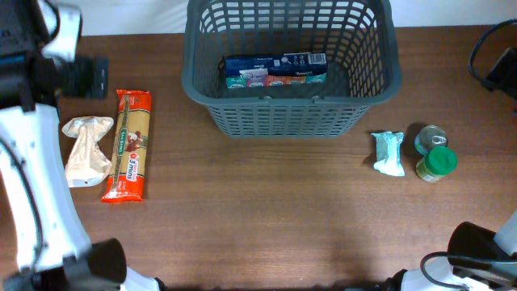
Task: Pack container
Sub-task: 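Return the left gripper and grasp the red spaghetti pack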
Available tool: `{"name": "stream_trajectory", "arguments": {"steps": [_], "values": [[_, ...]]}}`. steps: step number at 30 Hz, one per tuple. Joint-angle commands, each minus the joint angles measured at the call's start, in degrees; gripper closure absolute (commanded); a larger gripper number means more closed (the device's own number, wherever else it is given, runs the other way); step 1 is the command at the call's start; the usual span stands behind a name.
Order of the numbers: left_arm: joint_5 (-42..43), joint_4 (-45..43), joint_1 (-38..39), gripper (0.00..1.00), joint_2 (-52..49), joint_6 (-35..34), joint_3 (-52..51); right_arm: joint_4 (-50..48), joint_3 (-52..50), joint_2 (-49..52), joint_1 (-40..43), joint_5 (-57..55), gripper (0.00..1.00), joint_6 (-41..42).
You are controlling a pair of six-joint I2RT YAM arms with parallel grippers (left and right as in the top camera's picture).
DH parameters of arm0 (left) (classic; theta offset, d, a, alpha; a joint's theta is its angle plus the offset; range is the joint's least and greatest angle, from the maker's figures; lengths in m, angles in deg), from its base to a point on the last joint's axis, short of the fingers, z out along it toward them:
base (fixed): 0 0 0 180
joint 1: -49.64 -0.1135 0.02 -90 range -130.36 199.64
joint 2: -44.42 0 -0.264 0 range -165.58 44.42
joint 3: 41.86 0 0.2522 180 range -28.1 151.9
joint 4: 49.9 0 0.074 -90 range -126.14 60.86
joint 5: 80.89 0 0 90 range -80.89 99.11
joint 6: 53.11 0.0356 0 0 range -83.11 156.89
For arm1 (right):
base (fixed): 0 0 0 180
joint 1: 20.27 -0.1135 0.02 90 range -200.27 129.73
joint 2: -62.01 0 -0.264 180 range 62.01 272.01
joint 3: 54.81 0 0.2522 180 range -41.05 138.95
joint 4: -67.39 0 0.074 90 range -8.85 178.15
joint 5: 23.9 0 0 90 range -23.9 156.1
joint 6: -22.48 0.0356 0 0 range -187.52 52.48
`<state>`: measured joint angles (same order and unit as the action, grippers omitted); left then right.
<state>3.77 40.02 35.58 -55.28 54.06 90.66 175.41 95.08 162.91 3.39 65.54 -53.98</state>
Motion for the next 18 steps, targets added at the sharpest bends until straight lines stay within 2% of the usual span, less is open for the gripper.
{"name": "stream_trajectory", "arguments": {"steps": [1, 4, 8, 18], "values": [[6.3, -1.8, -3.2, 0.00, -2.5, -4.1, -13.1, -0.4, -0.3, -0.2, 0.4, 0.3, 0.11, 0.5], [6.3, -8.0, -2.8, 0.01, -4.3, -4.1, -23.4, -0.9, -0.3, -0.2, 0.4, 0.4, 0.11, 0.5], [5.6, -15.1, -1.7, 0.01, -7.2, -2.6, -31.5, -1.0, -0.3, -0.2, 0.4, 0.4, 0.11, 0.5], [2.4, -23.5, -0.8, 0.07, -17.3, -1.2, -34.5, -0.6, -0.3, -0.2, 0.4, 1.4, 0.11, 0.5]]}}
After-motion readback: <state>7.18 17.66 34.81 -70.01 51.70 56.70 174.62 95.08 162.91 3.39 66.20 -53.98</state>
